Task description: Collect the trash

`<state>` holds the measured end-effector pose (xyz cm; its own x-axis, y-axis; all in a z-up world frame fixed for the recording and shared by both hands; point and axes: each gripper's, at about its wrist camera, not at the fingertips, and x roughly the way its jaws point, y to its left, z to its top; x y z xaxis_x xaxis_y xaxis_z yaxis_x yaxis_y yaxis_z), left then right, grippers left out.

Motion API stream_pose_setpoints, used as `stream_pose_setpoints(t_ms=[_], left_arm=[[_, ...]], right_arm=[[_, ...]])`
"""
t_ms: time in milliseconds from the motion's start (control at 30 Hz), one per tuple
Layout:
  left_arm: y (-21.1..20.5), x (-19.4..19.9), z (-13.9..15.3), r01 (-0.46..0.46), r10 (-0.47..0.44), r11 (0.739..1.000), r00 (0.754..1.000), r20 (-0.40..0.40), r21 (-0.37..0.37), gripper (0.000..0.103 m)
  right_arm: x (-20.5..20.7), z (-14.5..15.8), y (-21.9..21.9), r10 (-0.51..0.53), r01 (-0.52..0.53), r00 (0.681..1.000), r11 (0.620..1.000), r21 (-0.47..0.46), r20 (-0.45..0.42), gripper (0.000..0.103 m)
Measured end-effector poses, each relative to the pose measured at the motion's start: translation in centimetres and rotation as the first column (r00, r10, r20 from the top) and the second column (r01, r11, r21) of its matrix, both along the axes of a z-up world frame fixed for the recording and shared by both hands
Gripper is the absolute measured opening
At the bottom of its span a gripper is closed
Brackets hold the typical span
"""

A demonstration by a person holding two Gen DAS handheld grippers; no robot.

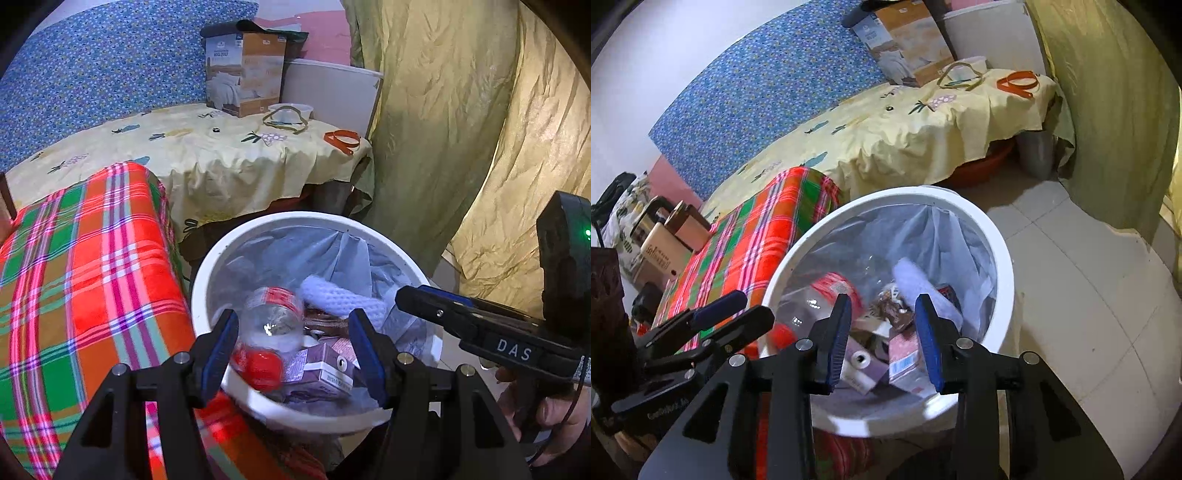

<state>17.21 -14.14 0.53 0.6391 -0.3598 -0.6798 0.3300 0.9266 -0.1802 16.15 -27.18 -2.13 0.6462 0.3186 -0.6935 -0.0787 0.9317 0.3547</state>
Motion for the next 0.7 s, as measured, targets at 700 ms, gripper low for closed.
stream_pose_setpoints(t_ms=[700], left_arm=[[4.0, -7.6, 2.6, -0.101, 0.100, 0.995, 0.990, 0.098, 0.001, 0.064]], right_arm=[[-5.7, 3.6, 4.1, 0.128, -0.105, 0.982, 0.982, -0.158, 0.139, 0.038]])
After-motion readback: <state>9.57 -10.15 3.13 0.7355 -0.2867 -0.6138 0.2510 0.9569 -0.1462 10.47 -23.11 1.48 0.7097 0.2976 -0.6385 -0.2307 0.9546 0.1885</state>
